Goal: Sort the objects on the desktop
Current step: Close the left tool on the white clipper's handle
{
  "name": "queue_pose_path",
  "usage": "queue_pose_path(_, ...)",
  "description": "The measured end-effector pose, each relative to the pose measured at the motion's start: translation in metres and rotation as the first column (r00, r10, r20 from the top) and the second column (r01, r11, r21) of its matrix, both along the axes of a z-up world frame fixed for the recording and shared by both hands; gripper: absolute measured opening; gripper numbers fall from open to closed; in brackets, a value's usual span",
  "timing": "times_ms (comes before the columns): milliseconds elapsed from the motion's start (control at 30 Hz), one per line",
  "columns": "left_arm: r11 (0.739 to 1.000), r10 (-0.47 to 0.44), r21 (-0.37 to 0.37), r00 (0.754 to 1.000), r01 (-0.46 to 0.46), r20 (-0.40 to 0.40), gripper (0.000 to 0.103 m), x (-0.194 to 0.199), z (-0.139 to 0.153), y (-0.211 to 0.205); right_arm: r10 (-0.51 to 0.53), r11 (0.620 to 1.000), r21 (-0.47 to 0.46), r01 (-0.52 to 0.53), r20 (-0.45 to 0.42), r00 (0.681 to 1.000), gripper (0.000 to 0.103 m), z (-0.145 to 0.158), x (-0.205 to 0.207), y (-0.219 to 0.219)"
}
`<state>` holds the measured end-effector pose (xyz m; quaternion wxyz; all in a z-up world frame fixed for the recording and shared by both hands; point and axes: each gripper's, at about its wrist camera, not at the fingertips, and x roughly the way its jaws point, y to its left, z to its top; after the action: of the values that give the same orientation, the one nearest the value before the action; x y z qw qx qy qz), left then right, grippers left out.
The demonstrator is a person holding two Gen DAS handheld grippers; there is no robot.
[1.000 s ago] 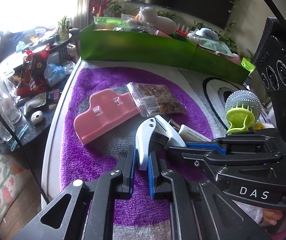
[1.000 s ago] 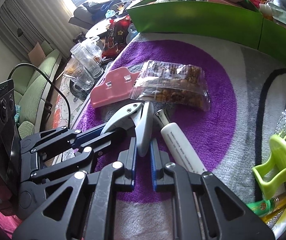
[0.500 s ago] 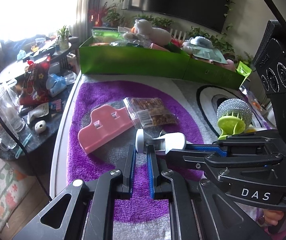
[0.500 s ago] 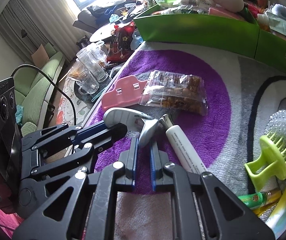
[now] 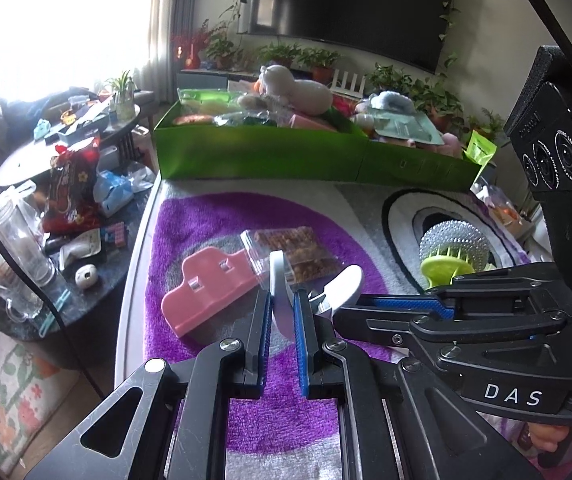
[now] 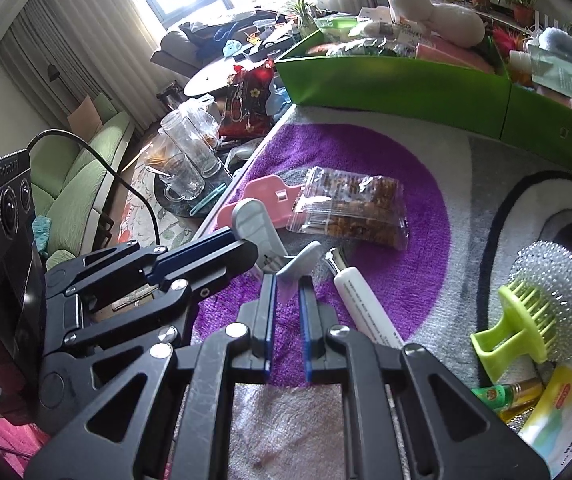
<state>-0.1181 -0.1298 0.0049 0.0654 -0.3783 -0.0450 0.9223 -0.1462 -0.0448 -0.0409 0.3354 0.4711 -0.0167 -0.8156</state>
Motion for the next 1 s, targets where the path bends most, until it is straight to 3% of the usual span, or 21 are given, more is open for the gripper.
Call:
queue_pose_path(400,1.0,-0.019,-0.001,0.999,0.019,-0.041,0.01,-0.006,0.021,0.001,0.002,1.0,-0.005,-0.002,-0.052,0.999,0.011,0.023,-0.001,0.003)
queue_pose_path(767,0.997,-0.054,0.055,0.991,0.047,0.124,0.01,0.015,-0.03,0.003,0.078,0.995,0.052,-0.083,0.094,0.993,0.011,-0.025,0.016,-0.001)
queue_pose_path(1000,0.998,-0.047,0.057,0.991,0.041,0.121,0.01,0.029,-0.029,0.002,0.103,0.992,0.063,-0.111,0.119,0.988,0.011,-0.036,0.027,0.001)
